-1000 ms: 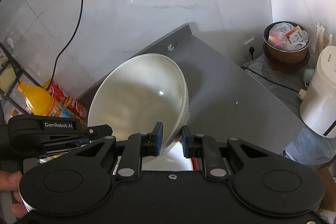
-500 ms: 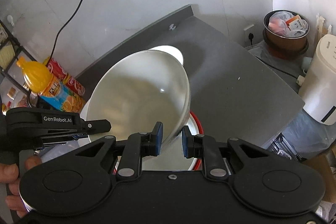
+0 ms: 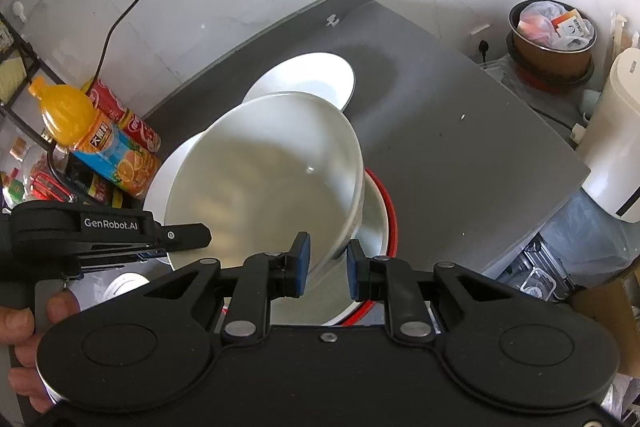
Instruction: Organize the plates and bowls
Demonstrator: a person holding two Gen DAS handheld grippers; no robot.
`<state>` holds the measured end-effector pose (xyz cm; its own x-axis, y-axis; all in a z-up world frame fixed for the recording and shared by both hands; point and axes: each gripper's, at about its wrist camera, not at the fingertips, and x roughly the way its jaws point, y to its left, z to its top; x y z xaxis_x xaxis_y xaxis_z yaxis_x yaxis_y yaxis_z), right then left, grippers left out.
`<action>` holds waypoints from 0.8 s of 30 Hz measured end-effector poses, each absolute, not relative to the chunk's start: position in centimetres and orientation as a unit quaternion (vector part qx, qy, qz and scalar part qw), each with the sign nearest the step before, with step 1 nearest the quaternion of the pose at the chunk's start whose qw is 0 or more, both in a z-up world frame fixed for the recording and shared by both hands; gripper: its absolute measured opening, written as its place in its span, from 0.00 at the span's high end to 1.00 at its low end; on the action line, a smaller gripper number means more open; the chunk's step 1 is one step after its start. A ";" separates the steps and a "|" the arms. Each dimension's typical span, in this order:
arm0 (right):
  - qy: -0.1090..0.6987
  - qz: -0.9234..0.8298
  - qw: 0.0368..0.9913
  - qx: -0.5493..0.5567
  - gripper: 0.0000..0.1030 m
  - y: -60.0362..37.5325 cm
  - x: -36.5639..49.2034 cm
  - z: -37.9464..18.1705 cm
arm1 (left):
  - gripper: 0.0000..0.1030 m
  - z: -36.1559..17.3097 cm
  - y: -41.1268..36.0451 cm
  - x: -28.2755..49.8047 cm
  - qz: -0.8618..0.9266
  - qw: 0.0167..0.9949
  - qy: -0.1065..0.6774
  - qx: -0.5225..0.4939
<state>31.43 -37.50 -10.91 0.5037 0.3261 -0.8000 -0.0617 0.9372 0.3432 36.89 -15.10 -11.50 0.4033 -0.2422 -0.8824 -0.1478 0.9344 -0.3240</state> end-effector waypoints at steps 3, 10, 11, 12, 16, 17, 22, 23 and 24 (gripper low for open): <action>0.490 0.111 0.854 0.132 0.81 -37.2 31.5 -11.2 | 0.92 -12.1 -15.0 36.8 -0.027 0.813 0.554 -0.178; 0.506 0.108 0.848 0.117 0.81 -37.1 31.6 -11.9 | 0.92 -13.3 -15.0 36.9 -0.027 0.807 0.563 -0.176; 0.508 0.107 0.846 0.115 0.81 -37.1 31.6 -12.0 | 0.92 -13.4 -15.0 36.9 -0.027 0.806 0.565 -0.176; 0.512 0.106 0.844 0.115 0.81 -37.1 31.7 -12.2 | 0.92 -13.5 -15.1 36.9 -0.027 0.807 0.564 -0.175; 0.523 0.104 0.837 0.121 0.79 -37.2 31.9 -12.6 | 0.92 -13.6 -15.2 37.1 -0.028 0.806 0.563 -0.177; 0.523 0.107 0.837 0.120 0.78 -37.1 31.9 -12.6 | 0.92 -13.6 -15.2 37.1 -0.029 0.806 0.563 -0.178; 0.532 0.114 0.829 0.131 0.73 -37.3 31.9 -12.4 | 0.91 -13.6 -15.2 37.1 -0.033 0.806 0.564 -0.176; 0.532 0.115 0.828 0.133 0.73 -37.4 31.9 -12.2 | 0.91 -13.6 -15.2 37.1 -0.033 0.805 0.565 -0.177; 0.530 0.117 0.829 0.133 0.73 -37.6 31.8 -12.0 | 0.91 -13.5 -15.2 37.2 -0.032 0.805 0.566 -0.176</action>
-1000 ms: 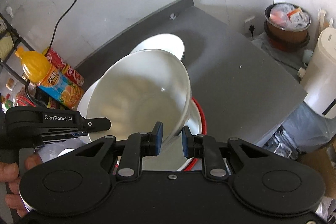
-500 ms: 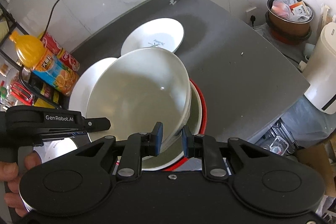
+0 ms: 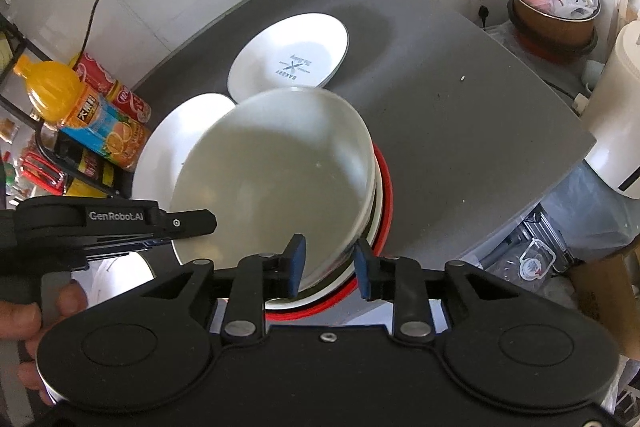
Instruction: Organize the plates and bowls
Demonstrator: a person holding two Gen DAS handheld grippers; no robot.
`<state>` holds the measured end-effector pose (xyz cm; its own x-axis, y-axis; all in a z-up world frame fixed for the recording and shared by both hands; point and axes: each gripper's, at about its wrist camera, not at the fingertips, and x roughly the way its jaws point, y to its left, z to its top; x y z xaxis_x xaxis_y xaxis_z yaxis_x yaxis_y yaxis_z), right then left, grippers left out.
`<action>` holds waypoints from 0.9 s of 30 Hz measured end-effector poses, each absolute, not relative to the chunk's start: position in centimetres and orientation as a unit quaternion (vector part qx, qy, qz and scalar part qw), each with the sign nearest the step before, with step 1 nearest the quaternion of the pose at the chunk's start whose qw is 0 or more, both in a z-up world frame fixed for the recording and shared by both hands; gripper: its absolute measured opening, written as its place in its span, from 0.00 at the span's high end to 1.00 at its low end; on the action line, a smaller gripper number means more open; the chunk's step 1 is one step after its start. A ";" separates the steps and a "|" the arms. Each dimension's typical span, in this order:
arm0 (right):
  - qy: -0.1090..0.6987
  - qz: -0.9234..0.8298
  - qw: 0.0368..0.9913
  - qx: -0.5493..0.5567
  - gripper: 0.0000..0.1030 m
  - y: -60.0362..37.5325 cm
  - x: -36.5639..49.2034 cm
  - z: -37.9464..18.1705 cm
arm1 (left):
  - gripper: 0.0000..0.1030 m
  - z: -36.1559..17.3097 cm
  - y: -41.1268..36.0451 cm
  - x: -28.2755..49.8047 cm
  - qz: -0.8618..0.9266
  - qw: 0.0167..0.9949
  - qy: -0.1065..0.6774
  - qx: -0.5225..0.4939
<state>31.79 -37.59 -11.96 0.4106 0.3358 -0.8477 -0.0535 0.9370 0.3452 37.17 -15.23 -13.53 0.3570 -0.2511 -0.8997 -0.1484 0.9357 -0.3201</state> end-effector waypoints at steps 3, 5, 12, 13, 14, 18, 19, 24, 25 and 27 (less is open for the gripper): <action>0.520 0.119 0.836 0.129 0.72 -38.0 31.6 -11.3 | 0.89 -13.3 -15.4 37.1 -0.021 0.811 0.563 -0.158; 0.515 0.119 0.839 0.129 0.72 -38.2 31.7 -11.2 | 0.89 -13.2 -15.2 37.0 -0.020 0.813 0.560 -0.159; 0.512 0.115 0.844 0.108 0.85 -38.2 32.3 -11.6 | 0.89 -13.1 -14.7 36.8 -0.010 0.814 0.557 -0.166; 0.512 0.116 0.844 0.106 0.87 -38.2 32.3 -11.7 | 0.89 -13.1 -14.6 36.8 -0.007 0.814 0.556 -0.168; 0.514 0.118 0.843 0.105 0.87 -38.3 32.4 -11.7 | 0.89 -13.0 -14.5 36.7 -0.006 0.813 0.556 -0.170; 0.517 0.127 0.838 0.115 0.85 -38.8 32.6 -11.6 | 0.88 -12.5 -14.2 36.5 0.001 0.814 0.553 -0.177; 0.517 0.130 0.838 0.119 0.85 -39.1 32.7 -11.5 | 0.88 -12.3 -14.2 36.4 0.003 0.814 0.552 -0.181; 0.500 0.146 0.845 0.124 0.78 -40.0 33.6 -10.2 | 0.82 -11.3 -13.4 36.2 0.016 0.817 0.541 -0.200; 0.496 0.151 0.846 0.126 0.76 -40.2 33.8 -9.9 | 0.77 -11.1 -13.2 36.2 0.022 0.818 0.538 -0.202; 0.487 0.163 0.849 0.125 0.70 -40.3 34.3 -9.5 | 0.68 -10.7 -13.0 36.1 0.038 0.821 0.532 -0.204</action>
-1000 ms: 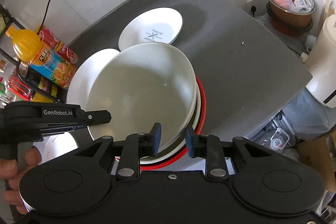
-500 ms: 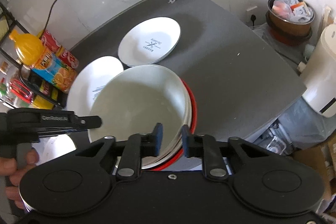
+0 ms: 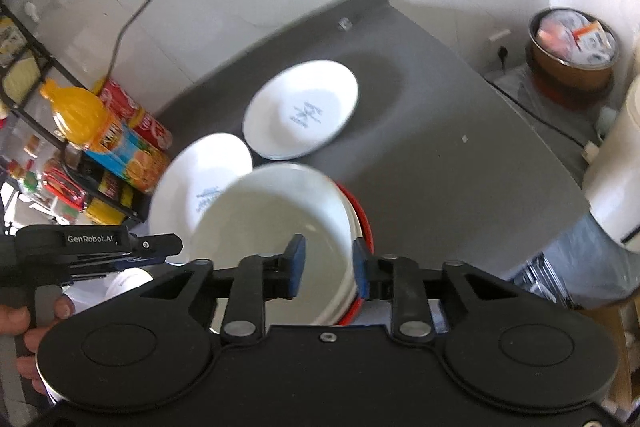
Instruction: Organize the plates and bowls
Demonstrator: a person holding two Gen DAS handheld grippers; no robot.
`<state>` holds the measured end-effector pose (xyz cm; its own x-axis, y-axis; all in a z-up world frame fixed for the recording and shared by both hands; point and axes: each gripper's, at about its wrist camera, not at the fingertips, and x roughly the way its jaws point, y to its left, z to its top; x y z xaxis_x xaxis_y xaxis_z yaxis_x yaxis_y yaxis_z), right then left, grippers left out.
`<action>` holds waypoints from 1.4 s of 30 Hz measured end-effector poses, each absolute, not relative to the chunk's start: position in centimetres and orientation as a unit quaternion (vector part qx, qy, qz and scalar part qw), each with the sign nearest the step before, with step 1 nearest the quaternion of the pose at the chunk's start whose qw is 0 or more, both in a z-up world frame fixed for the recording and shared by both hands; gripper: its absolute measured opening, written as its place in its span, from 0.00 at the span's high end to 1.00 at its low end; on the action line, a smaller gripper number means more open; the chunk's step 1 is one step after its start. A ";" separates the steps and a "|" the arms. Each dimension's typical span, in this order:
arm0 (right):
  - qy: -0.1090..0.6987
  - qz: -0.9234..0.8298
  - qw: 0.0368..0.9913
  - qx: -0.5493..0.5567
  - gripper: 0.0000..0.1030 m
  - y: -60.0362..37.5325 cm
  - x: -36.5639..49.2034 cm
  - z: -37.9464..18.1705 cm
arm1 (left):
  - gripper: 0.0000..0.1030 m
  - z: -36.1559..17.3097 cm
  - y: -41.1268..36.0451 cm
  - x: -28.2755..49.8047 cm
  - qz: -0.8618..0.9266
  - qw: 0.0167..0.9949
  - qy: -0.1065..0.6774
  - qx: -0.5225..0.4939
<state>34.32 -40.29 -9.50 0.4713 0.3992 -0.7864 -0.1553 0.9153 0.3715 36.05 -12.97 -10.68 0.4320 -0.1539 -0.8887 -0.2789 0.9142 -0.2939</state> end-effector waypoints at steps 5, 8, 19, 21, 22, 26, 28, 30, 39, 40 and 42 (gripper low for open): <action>0.481 0.197 0.845 0.126 0.66 -40.6 36.0 -9.1 | 0.55 -10.0 -12.2 35.7 0.084 0.825 0.516 -0.214; 0.476 0.215 0.844 0.123 0.59 -40.2 36.9 -8.8 | 0.52 -9.5 -11.7 35.4 0.110 0.826 0.507 -0.220; 0.465 0.266 0.836 0.122 0.51 -36.8 39.7 -7.8 | 0.48 -8.6 -7.9 34.3 0.188 0.818 0.486 -0.246; 0.469 0.263 0.834 0.125 0.50 -35.8 40.1 -7.8 | 0.48 -8.8 -6.9 34.3 0.194 0.816 0.484 -0.249; 0.471 0.264 0.832 0.126 0.50 -35.3 40.2 -7.9 | 0.48 -8.9 -6.4 34.3 0.197 0.817 0.482 -0.248; 0.477 0.260 0.829 0.131 0.49 -33.0 40.9 -8.4 | 0.47 -9.7 -4.4 34.6 0.196 0.817 0.484 -0.245; 0.485 0.246 0.828 0.136 0.49 -31.6 41.3 -8.7 | 0.48 -10.3 -3.5 34.8 0.193 0.814 0.490 -0.245; 0.489 0.244 0.826 0.139 0.49 -30.3 41.7 -9.1 | 0.48 -10.8 -2.7 35.2 0.181 0.816 0.492 -0.244; 0.525 0.197 0.818 0.130 0.49 -25.9 43.3 -11.7 | 0.48 -13.5 0.1 36.9 0.155 0.814 0.509 -0.234; 0.531 0.192 0.815 0.131 0.49 -25.7 43.5 -12.0 | 0.48 -13.8 0.4 37.1 0.154 0.813 0.509 -0.236; 0.543 0.185 0.808 0.134 0.49 -25.1 43.8 -12.9 | 0.48 -14.4 1.1 37.4 0.153 0.810 0.513 -0.241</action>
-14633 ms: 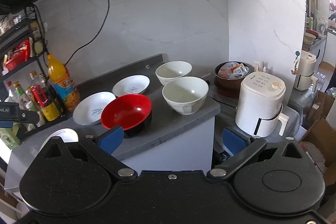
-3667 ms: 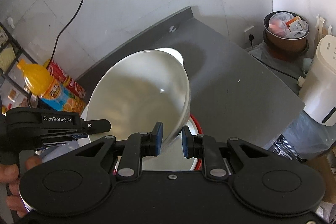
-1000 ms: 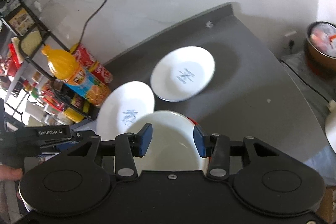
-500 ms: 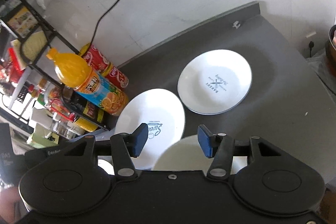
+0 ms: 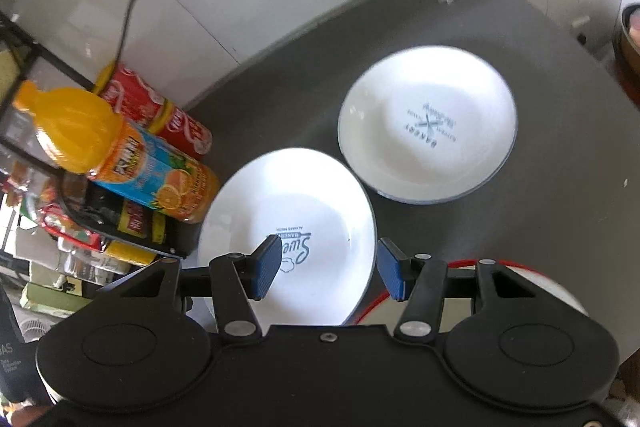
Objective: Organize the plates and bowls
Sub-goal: 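Move the left tool to the 'Sweet' plate and grasp its rim, then grasp the opposite rim of the 'Sweet' plate with the right tool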
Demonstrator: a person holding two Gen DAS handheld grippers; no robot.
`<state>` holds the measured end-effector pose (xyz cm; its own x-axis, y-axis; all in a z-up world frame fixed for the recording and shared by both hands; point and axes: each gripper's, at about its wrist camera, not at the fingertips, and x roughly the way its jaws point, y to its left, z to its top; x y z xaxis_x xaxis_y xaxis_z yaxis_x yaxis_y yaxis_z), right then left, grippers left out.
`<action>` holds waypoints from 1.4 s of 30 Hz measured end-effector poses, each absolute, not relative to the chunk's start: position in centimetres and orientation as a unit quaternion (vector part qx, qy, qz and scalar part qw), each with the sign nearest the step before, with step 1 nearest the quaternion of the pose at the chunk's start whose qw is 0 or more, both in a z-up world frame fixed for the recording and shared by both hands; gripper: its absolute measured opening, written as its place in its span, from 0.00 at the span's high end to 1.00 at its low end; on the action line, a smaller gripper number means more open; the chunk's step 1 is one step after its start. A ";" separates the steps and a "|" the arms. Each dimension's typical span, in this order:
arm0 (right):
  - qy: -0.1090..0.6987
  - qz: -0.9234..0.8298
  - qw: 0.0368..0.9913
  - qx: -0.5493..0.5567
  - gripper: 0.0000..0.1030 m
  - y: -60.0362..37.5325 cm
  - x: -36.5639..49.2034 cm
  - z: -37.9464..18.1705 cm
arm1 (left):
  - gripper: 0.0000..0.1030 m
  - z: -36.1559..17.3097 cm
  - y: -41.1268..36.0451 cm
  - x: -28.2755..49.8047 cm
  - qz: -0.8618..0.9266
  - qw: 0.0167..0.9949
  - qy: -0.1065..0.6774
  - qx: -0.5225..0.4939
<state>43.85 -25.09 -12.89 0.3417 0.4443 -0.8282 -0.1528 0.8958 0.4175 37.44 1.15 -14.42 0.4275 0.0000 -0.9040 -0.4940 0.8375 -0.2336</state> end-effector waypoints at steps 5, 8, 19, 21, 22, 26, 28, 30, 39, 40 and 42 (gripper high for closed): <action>0.561 0.166 0.801 0.125 0.49 -23.9 45.2 -14.3 | 0.52 -15.7 2.4 38.1 0.152 0.807 0.514 -0.247; 0.575 0.151 0.795 0.122 0.50 -23.5 46.3 -15.5 | 0.56 -16.7 3.0 38.4 0.152 0.804 0.516 -0.252; 0.620 0.131 0.768 0.091 0.64 -22.4 48.5 -19.5 | 0.74 -19.4 4.3 39.6 0.161 0.787 0.524 -0.284; 0.627 0.128 0.763 0.092 0.69 -22.3 48.8 -20.0 | 0.76 -19.7 4.3 39.8 0.161 0.785 0.523 -0.291; 0.627 0.128 0.763 0.090 0.69 -22.2 48.9 -20.2 | 0.76 -19.9 4.4 39.9 0.161 0.784 0.523 -0.294; 0.635 0.122 0.759 0.079 0.74 -21.8 49.1 -20.9 | 0.79 -20.7 4.4 40.3 0.163 0.778 0.524 -0.307; 0.635 0.121 0.760 0.073 0.74 -21.7 49.2 -20.9 | 0.82 -20.9 4.3 40.4 0.163 0.779 0.520 -0.310; 0.637 0.123 0.758 0.071 0.74 -21.7 49.4 -21.1 | 0.84 -21.0 4.3 40.3 0.165 0.779 0.515 -0.317; 0.631 0.146 0.762 0.025 0.83 -20.5 50.0 -21.3 | 0.90 -21.3 4.2 40.3 0.162 0.777 0.508 -0.334; 0.626 0.149 0.765 0.019 0.83 -20.1 50.0 -21.2 | 0.90 -21.3 4.1 40.3 0.160 0.779 0.506 -0.334; 0.616 0.160 0.771 0.014 0.84 -20.1 49.7 -20.7 | 0.91 -21.0 4.1 40.1 0.158 0.783 0.501 -0.332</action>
